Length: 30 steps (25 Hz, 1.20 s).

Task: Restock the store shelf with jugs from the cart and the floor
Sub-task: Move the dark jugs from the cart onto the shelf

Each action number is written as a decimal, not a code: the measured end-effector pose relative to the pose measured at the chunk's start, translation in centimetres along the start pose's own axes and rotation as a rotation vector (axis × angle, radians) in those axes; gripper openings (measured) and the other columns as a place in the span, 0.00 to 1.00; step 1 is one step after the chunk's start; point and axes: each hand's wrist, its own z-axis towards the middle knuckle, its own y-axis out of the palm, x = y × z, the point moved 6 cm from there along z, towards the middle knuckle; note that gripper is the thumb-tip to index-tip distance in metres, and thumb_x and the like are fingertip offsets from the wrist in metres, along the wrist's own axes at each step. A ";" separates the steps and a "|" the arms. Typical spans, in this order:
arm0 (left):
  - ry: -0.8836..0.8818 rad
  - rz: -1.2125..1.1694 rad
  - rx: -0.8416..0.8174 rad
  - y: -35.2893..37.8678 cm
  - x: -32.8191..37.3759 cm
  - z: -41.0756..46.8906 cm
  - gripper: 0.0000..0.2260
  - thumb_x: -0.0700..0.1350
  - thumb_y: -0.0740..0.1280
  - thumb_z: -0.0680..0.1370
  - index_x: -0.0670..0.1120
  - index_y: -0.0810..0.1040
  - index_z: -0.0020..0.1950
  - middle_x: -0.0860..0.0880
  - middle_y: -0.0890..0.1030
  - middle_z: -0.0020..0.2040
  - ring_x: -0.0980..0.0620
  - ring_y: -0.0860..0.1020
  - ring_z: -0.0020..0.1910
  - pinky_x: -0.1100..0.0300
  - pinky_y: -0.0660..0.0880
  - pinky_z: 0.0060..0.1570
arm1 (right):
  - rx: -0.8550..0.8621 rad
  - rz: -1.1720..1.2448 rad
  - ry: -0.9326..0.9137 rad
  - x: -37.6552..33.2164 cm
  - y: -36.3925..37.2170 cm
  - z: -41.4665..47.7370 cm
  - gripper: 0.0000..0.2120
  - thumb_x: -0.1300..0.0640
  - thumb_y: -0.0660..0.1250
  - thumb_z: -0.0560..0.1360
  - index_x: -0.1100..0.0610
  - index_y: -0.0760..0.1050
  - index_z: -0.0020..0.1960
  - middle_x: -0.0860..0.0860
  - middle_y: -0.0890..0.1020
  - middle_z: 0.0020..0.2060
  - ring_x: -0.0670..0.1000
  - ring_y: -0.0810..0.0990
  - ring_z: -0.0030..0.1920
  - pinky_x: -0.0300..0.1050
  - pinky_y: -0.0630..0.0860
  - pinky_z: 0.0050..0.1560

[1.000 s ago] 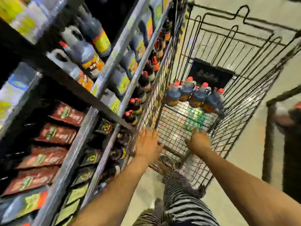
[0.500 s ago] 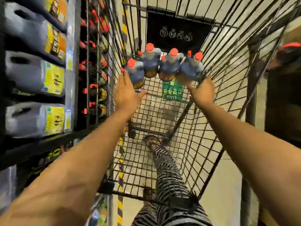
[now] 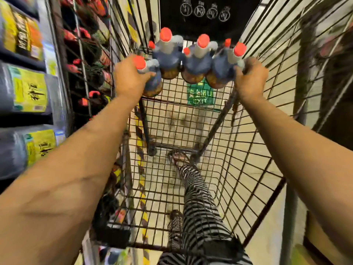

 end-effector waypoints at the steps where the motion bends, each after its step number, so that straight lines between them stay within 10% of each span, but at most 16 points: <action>1: 0.023 0.049 -0.009 -0.1 0.1 -0.1 0.17 0.52 0.74 0.68 0.41 0.79 0.49 0.40 0.82 0.47 0.41 0.78 0.48 0.52 0.71 0.46 | 0.001 -0.015 -0.016 -0.3 0.0 -0.5 0.11 0.59 0.63 0.75 0.64 0.77 0.53 0.57 0.77 0.42 0.54 0.74 0.42 0.43 0.68 0.43; 15: -0.136 -0.165 0.104 -12.2 -0.6 -23.9 0.16 0.57 0.76 0.66 0.45 0.81 0.41 0.47 0.83 0.36 0.47 0.79 0.36 0.57 0.75 0.39 | -0.171 -0.006 -0.328 -2.5 -3.3 -23.0 0.15 0.54 0.62 0.75 0.64 0.80 0.42 0.64 0.83 0.34 0.63 0.80 0.32 0.44 0.65 0.30; 25: -0.146 -0.211 0.517 -29.8 -2.3 -47.5 0.12 0.55 0.77 0.66 0.49 0.82 0.41 0.55 0.80 0.33 0.60 0.75 0.34 0.72 0.69 0.38 | -0.224 0.036 -0.761 -11.9 -14.7 -40.4 0.14 0.54 0.66 0.77 0.65 0.80 0.42 0.55 0.76 0.24 0.36 0.61 0.24 0.29 0.54 0.23; 30: -0.070 -0.059 0.728 -34.8 -3.9 -60.1 0.14 0.57 0.77 0.64 0.48 0.81 0.37 0.47 0.83 0.33 0.48 0.80 0.31 0.61 0.65 0.35 | -0.271 0.064 -1.050 -16.5 -20.1 -49.2 0.19 0.50 0.67 0.74 0.55 0.70 0.28 0.58 0.75 0.24 0.56 0.72 0.26 0.38 0.56 0.26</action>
